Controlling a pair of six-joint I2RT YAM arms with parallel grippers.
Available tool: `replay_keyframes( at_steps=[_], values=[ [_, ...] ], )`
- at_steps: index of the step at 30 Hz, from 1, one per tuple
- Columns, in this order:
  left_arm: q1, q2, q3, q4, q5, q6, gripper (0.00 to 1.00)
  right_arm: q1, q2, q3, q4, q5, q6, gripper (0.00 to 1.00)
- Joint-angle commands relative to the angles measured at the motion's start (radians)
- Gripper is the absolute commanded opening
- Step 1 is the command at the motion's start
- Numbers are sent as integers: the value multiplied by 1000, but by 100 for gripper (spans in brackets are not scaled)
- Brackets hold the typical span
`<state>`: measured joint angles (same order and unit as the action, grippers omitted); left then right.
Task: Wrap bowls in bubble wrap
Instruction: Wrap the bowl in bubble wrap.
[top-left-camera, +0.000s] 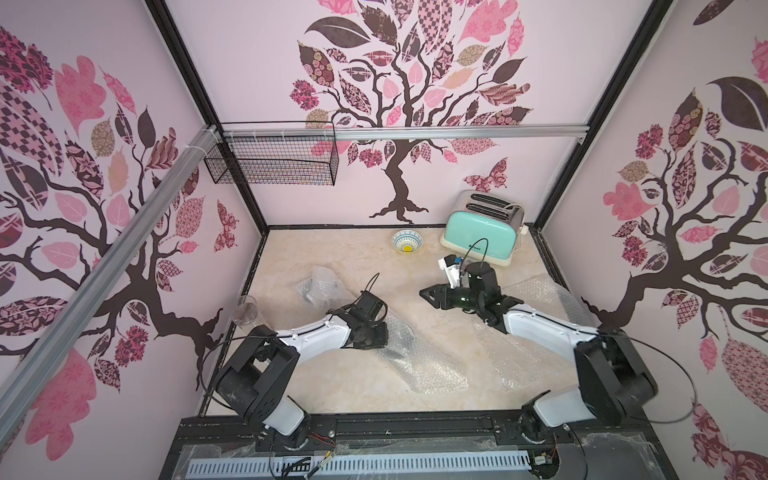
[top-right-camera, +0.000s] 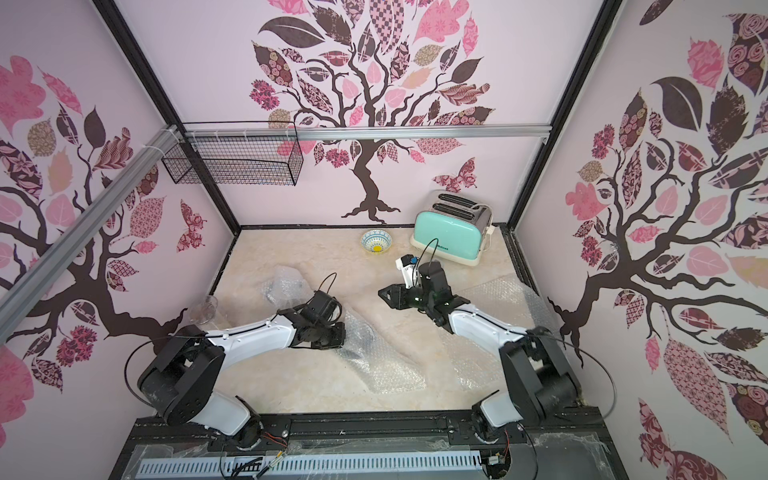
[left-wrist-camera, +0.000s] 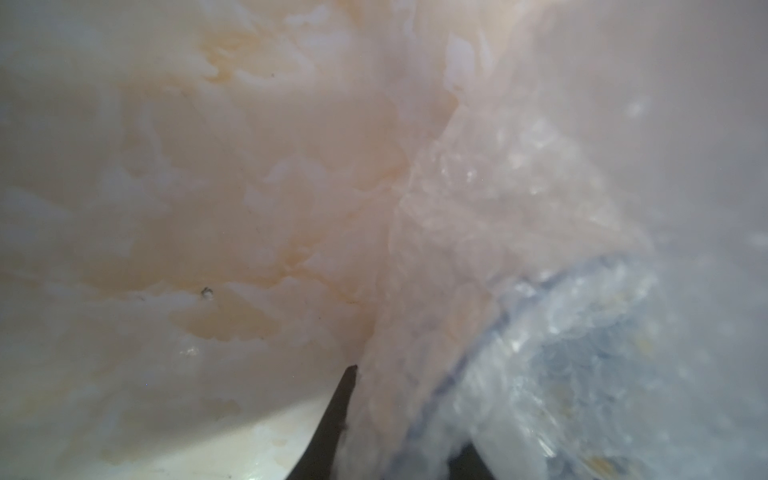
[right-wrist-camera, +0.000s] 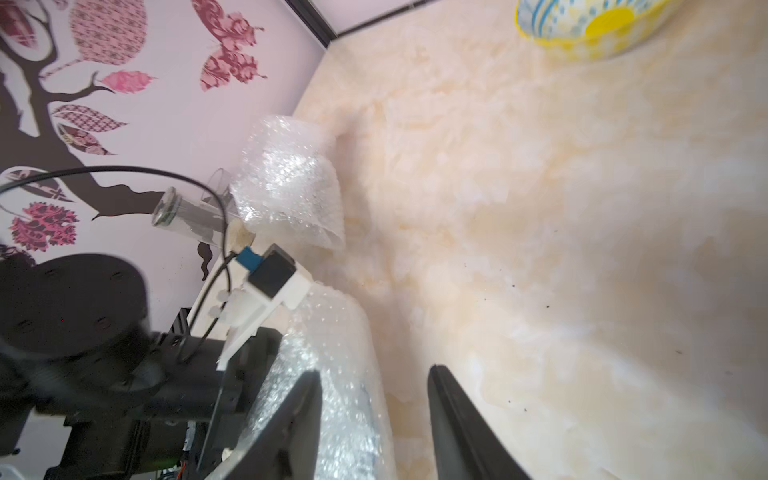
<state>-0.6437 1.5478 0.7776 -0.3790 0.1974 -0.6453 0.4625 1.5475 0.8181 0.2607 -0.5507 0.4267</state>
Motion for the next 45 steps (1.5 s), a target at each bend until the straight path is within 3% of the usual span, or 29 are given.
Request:
replay_keyframes(
  at_steps=[1, 3, 6, 30, 35, 41, 45],
  values=[
    [-2, 29, -6, -22, -5, 24, 24, 25, 83, 7, 33, -93, 61, 50],
    [-1, 28, -9, -21, -9, 25, 24, 52, 95, -9, 55, -107, 45, 59],
    [-1, 28, -9, -20, -10, 25, 24, 91, 103, -4, 13, -98, 4, 64],
    [-1, 40, 2, 4, 22, 12, 24, 303, 262, 62, -207, 151, -122, 62],
    [-1, 6, -1, -5, 30, 0, 35, 306, 288, 69, -220, 187, -130, 62],
    [7, -86, -11, -41, 6, -25, 58, 308, 301, 70, -234, 199, -132, 62],
    [49, -181, -28, -85, 0, -41, 66, 308, 307, 70, -234, 196, -132, 62]
  ],
)
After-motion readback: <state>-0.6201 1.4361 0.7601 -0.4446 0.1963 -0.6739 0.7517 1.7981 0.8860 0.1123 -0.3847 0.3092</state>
